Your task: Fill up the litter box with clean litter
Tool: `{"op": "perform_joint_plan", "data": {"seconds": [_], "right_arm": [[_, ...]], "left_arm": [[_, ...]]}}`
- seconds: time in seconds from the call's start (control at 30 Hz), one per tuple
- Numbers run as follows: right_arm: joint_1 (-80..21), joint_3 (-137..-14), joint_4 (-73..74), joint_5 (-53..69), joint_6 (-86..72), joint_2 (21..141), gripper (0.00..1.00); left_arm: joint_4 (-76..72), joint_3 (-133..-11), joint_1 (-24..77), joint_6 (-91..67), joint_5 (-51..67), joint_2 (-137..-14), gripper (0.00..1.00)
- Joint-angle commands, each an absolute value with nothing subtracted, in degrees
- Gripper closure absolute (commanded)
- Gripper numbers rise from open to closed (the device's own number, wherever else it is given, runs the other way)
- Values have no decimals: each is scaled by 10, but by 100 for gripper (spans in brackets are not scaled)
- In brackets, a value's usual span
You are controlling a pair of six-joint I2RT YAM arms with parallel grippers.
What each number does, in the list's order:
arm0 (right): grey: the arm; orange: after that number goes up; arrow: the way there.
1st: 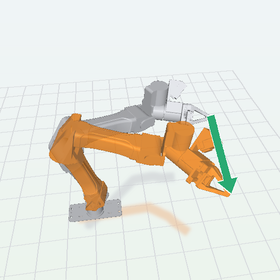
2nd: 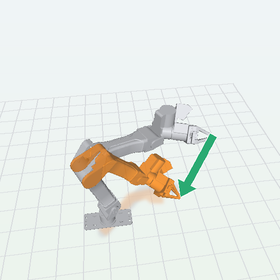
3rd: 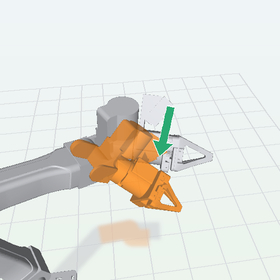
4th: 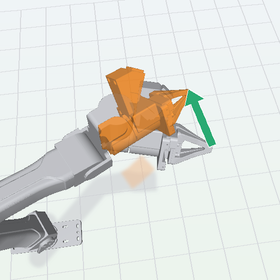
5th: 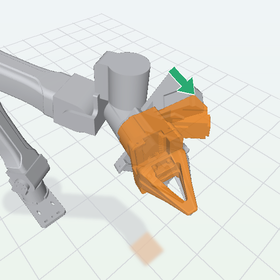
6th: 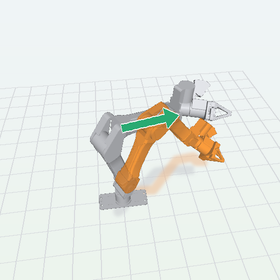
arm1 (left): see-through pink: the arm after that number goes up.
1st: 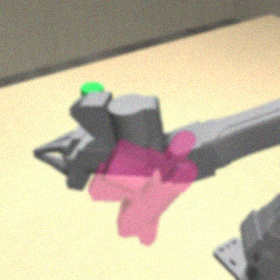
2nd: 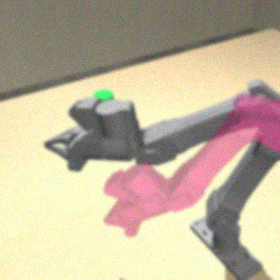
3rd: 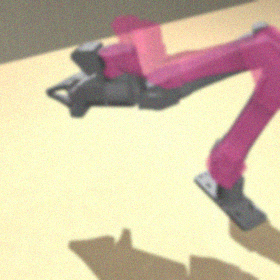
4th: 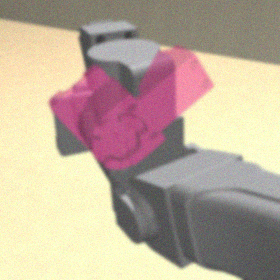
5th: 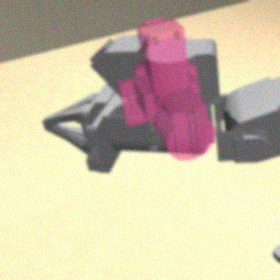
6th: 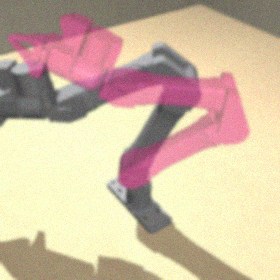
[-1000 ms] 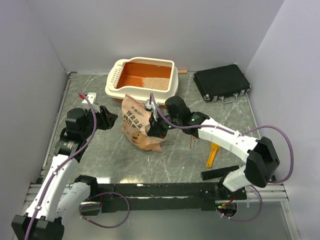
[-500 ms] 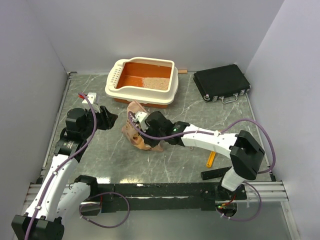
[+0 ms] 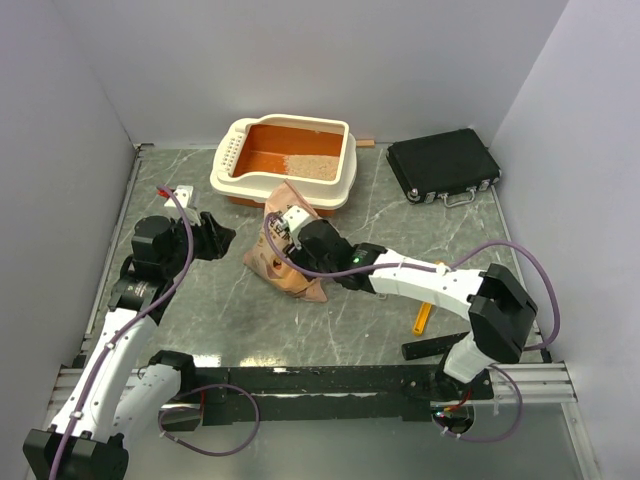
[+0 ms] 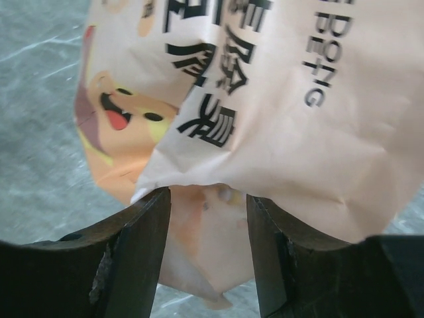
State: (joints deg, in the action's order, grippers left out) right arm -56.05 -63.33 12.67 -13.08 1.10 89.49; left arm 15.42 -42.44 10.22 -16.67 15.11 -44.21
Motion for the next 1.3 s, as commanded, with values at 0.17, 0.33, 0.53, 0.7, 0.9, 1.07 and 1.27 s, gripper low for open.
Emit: {"op": "perform_joint_plan", "data": {"seconds": [0.17,0.33,0.53,0.7,0.9,1.07,1.27], "right_arm": [[-512,-623,105,-155,35,856,41],[-477,-610,104,-49,38,834,34],[-470,-599,98,131,51,827,27],[-470,-585,99,182,52,820,26],[-472,-543,79,163,56,771,25],[-471,-531,78,181,59,744,24],[-480,-544,79,188,55,765,23]], "left_arm": [[148,-439,105,-163,147,-446,55],[149,-439,105,-163,147,-448,55],[131,-438,105,-157,194,-439,55],[97,-437,105,-155,263,-445,49],[113,-497,105,-125,302,-511,45],[100,-563,104,-83,329,-577,33],[143,-674,105,60,440,-697,25]]}}
